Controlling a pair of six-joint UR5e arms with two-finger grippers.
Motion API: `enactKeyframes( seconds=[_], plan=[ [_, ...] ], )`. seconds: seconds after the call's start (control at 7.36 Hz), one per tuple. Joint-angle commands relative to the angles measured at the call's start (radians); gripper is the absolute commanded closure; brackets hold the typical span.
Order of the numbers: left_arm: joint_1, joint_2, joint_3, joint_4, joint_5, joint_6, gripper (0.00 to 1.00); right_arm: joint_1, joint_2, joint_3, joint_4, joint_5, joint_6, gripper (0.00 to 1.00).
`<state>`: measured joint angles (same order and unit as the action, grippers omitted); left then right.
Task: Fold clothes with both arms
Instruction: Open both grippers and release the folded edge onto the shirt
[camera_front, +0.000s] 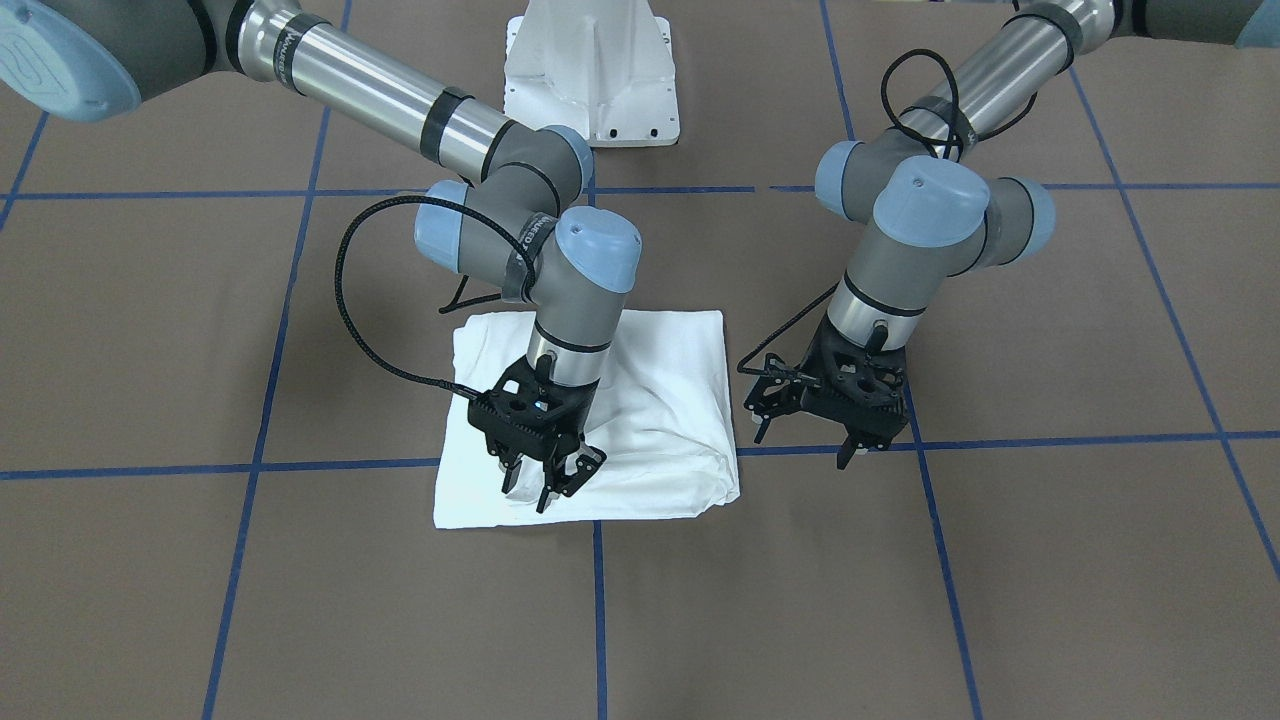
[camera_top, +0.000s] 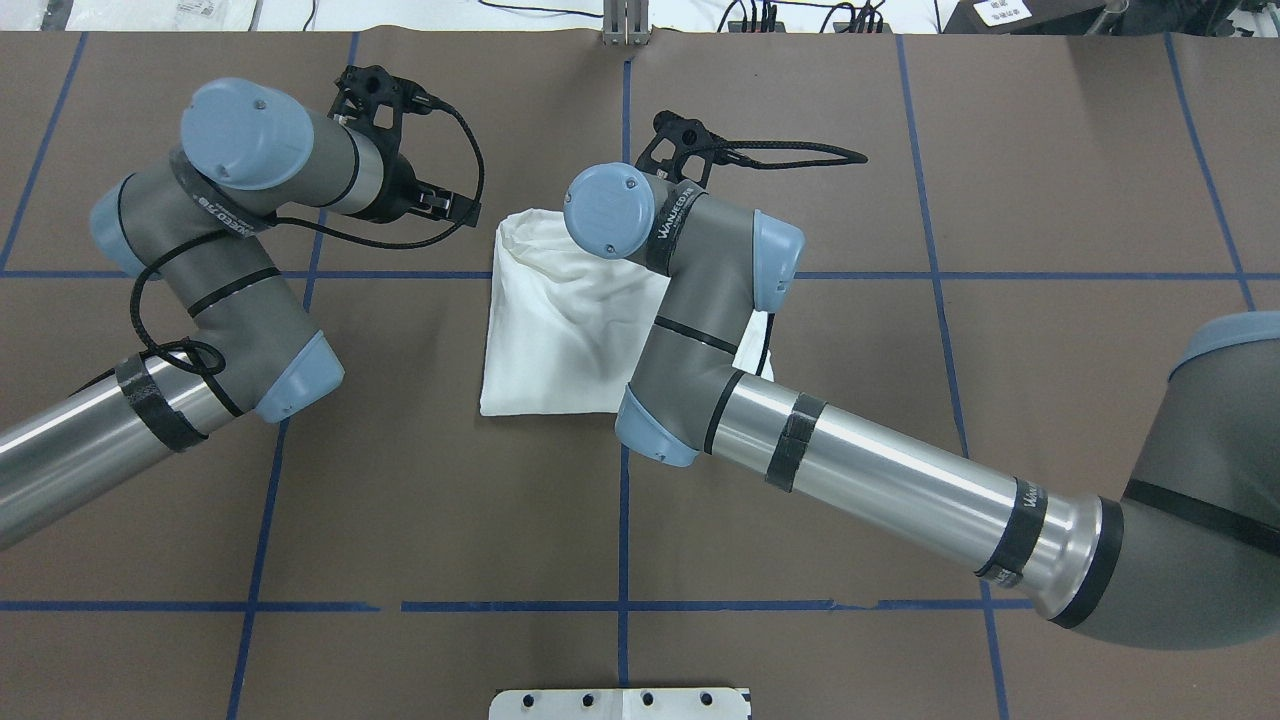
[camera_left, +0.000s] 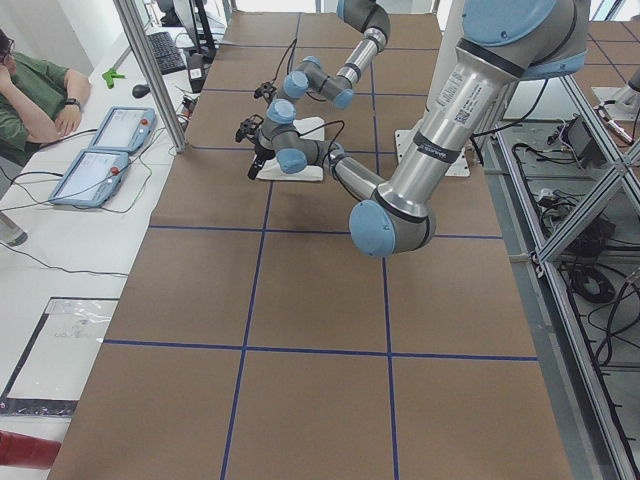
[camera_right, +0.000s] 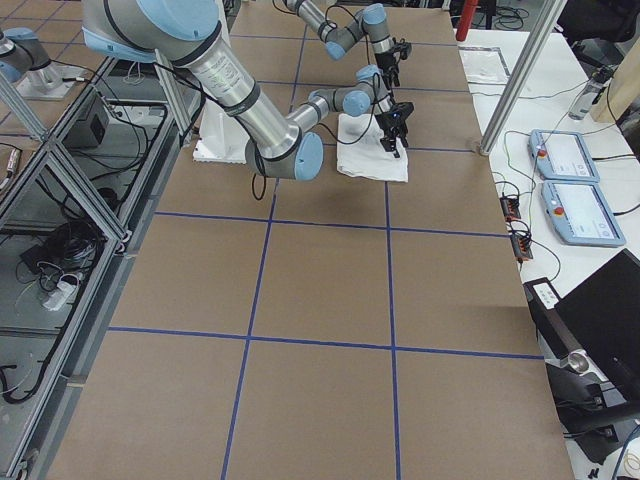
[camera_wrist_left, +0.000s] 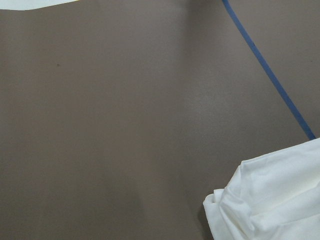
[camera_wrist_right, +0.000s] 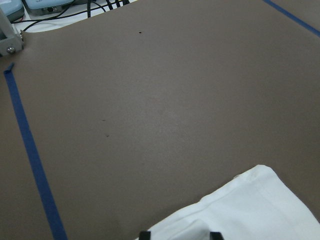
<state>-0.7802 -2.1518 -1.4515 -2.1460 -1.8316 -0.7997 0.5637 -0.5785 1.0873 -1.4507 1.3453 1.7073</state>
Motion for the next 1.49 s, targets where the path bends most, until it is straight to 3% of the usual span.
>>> enactKeyframes(
  seconds=[0.0, 0.82, 0.95, 1.09, 1.36],
  plan=[
    [-0.001, 0.001, 0.000, 0.000, 0.000, -0.001, 0.00, -0.001, 0.000, -0.012, 0.000, 0.000, 0.002, 1.00],
    [0.001, 0.004, -0.001, 0.000, 0.000, -0.003, 0.00, 0.042, 0.003, -0.033, -0.045, 0.000, -0.020, 1.00],
    [0.001, 0.003, -0.003, 0.000, 0.000, -0.003, 0.00, 0.039, -0.001, -0.038, -0.045, -0.005, -0.053, 0.61],
    [0.004, 0.003, -0.003, 0.000, 0.000, -0.016, 0.00, 0.030, 0.008, -0.035, -0.040, -0.030, -0.142, 0.01],
    [0.012, -0.006, 0.006, 0.014, 0.002, -0.030, 0.00, 0.066, 0.016, -0.011, -0.036, 0.032, -0.237, 0.00]
  ],
)
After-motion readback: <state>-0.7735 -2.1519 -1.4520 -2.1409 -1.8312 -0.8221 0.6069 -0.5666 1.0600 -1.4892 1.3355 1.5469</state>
